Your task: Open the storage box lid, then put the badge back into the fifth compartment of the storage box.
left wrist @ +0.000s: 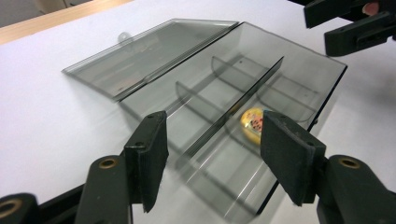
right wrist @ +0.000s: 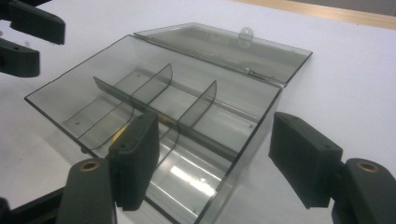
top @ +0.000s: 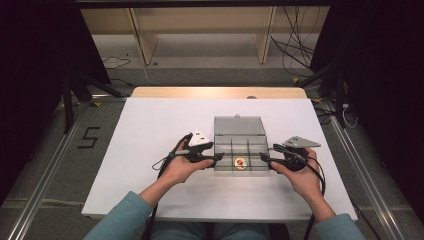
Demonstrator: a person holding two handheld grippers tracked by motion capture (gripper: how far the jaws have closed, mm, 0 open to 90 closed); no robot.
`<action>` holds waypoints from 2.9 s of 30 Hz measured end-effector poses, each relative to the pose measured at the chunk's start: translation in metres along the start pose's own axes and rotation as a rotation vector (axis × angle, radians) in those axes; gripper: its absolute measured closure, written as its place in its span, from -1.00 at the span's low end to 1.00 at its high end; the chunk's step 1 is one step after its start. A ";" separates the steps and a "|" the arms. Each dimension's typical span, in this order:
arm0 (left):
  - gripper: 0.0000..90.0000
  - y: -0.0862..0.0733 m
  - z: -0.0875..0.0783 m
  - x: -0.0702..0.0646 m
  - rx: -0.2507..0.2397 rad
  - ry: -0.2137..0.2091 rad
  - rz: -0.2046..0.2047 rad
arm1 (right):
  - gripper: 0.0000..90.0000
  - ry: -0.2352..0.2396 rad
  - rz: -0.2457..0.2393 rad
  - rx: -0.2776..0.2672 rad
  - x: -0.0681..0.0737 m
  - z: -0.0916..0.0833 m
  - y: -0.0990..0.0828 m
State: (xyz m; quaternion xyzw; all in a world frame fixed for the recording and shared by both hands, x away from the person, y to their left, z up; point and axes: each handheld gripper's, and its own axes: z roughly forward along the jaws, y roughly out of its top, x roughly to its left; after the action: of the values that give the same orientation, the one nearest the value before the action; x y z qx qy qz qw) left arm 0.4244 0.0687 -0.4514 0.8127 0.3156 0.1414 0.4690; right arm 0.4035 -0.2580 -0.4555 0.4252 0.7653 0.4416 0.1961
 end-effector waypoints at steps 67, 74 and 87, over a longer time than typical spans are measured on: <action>0.00 -0.031 -0.023 0.029 0.008 0.051 -0.101 | -0.24 -0.034 0.027 0.004 -0.008 -0.003 0.000; 0.03 -0.019 -0.016 0.032 -0.005 0.051 -0.106 | -0.21 -0.045 0.046 0.003 -0.011 0.001 0.007; 0.07 0.013 0.025 0.052 0.022 0.055 -0.178 | -0.09 -0.074 0.120 0.050 -0.032 0.032 0.041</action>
State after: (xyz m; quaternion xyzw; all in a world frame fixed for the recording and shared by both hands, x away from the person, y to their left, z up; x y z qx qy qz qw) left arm 0.4821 0.0809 -0.4567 0.7822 0.4009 0.1182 0.4620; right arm 0.4621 -0.2576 -0.4407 0.4913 0.7413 0.4173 0.1868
